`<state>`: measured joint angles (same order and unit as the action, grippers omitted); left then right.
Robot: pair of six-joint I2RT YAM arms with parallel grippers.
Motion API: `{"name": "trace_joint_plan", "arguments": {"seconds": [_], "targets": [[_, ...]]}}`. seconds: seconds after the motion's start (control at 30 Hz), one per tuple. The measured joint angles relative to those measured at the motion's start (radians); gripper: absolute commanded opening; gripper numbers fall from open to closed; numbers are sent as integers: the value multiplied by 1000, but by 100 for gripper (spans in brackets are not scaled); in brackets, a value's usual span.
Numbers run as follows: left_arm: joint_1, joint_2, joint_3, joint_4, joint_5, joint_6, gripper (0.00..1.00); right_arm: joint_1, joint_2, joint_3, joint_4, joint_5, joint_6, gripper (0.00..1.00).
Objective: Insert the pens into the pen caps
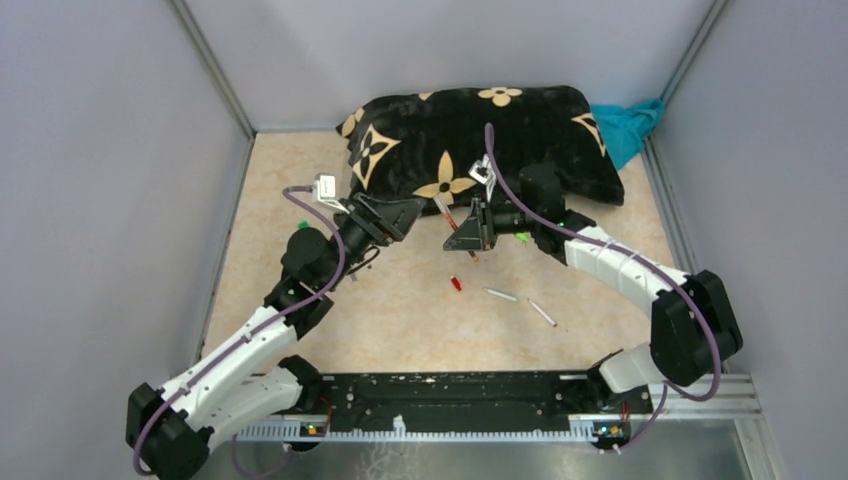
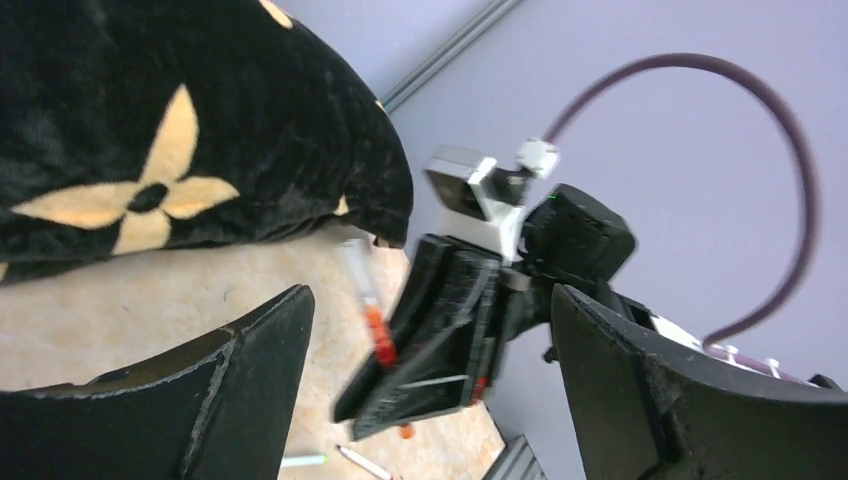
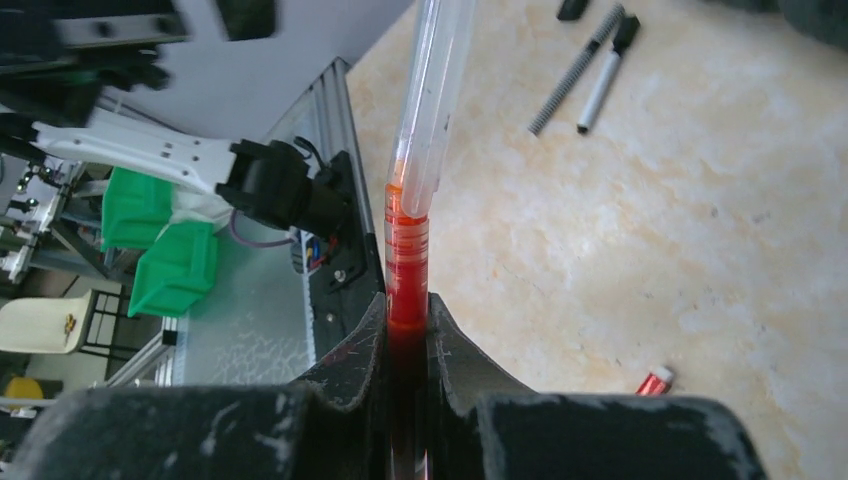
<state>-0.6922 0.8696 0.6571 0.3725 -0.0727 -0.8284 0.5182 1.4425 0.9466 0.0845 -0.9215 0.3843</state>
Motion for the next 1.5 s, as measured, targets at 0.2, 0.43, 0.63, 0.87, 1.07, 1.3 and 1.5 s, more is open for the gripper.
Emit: {"name": "trace_joint_plan", "arguments": {"seconds": [0.2,0.43,0.63,0.87,1.07,1.3,1.5], "targets": [[96,35,-31,123,171,-58,85,-2,-59,62,2,-54,14,0],[98,151,21,235,294,-92,78,-3,-98,75,29,-96,73,0],[99,244,46,325,355,-140,68,-3,-101,76,56,-111,109,0],[99,292,68,372,373,-176,60,-4,-101,76,66,-126,126,0],[99,313,71,406,373,-203,40,-4,-101,76,80,-132,134,0],[99,329,85,414,382,-222,14,-3,-106,76,95,-135,137,0],[99,337,89,435,407,-232,4,-4,-115,76,88,-129,140,0]]}}
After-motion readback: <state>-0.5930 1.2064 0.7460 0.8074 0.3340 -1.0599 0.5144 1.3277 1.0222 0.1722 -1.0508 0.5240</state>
